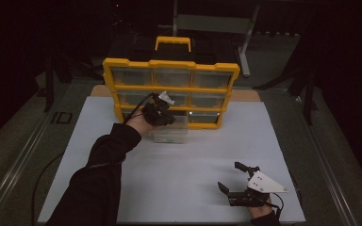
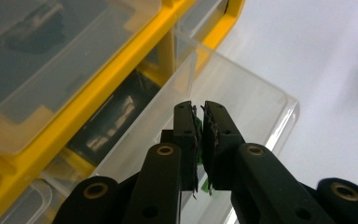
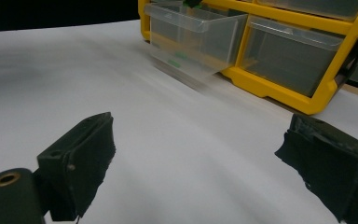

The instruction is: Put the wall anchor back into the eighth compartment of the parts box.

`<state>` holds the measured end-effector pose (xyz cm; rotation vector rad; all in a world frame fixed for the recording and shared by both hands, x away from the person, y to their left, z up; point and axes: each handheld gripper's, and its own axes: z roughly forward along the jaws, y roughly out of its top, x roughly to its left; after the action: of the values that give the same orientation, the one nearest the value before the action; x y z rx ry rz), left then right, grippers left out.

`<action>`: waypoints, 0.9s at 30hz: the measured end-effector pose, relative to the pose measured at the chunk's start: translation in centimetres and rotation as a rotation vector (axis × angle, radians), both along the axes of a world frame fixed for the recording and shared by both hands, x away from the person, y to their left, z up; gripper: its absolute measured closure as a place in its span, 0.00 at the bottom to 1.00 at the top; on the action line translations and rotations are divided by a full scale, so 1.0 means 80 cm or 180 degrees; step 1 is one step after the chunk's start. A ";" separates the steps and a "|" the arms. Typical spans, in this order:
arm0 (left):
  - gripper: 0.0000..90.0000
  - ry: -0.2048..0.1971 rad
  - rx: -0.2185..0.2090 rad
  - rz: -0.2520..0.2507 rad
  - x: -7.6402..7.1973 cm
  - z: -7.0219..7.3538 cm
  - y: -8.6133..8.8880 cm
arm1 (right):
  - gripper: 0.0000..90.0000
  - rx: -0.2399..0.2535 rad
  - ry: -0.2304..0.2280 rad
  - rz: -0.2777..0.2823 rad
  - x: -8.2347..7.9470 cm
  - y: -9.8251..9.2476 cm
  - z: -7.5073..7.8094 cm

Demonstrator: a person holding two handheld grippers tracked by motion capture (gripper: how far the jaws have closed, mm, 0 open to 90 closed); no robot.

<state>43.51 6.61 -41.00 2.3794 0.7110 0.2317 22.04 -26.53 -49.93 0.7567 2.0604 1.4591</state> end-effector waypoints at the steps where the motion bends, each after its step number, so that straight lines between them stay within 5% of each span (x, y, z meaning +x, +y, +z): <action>1: 0.92 0.0014 -0.0005 0.0000 0.000 0.000 0.001 | 0.09 -0.0001 -0.0003 0.0000 0.000 0.000 0.000; 4: 0.84 0.0027 -0.0047 0.0003 0.000 0.002 0.003 | 0.09 -0.0003 0.0003 -0.0002 0.000 0.000 0.000; 13: 0.34 -0.0075 -0.0160 0.0098 -0.011 0.015 0.012 | 0.09 0.0001 -0.0007 -0.0007 0.000 0.000 0.001; 17: 0.11 0.0014 -0.0398 0.0043 -0.016 0.019 0.024 | 0.09 0.0001 -0.0008 -0.0011 0.000 0.000 0.001; 21: 0.00 0.0009 -0.0547 0.0033 -0.022 0.022 0.035 | 0.09 0.0010 0.0014 -0.0023 0.000 -0.001 0.000; 27: 0.00 -0.0105 -0.0666 -0.0001 -0.039 0.027 0.047 | 0.09 0.0012 0.0010 -0.0034 0.000 -0.001 0.000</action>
<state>40.39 10.37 -38.80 2.1721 0.6847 0.1866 22.06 -26.62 -49.91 0.7708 2.0535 1.4575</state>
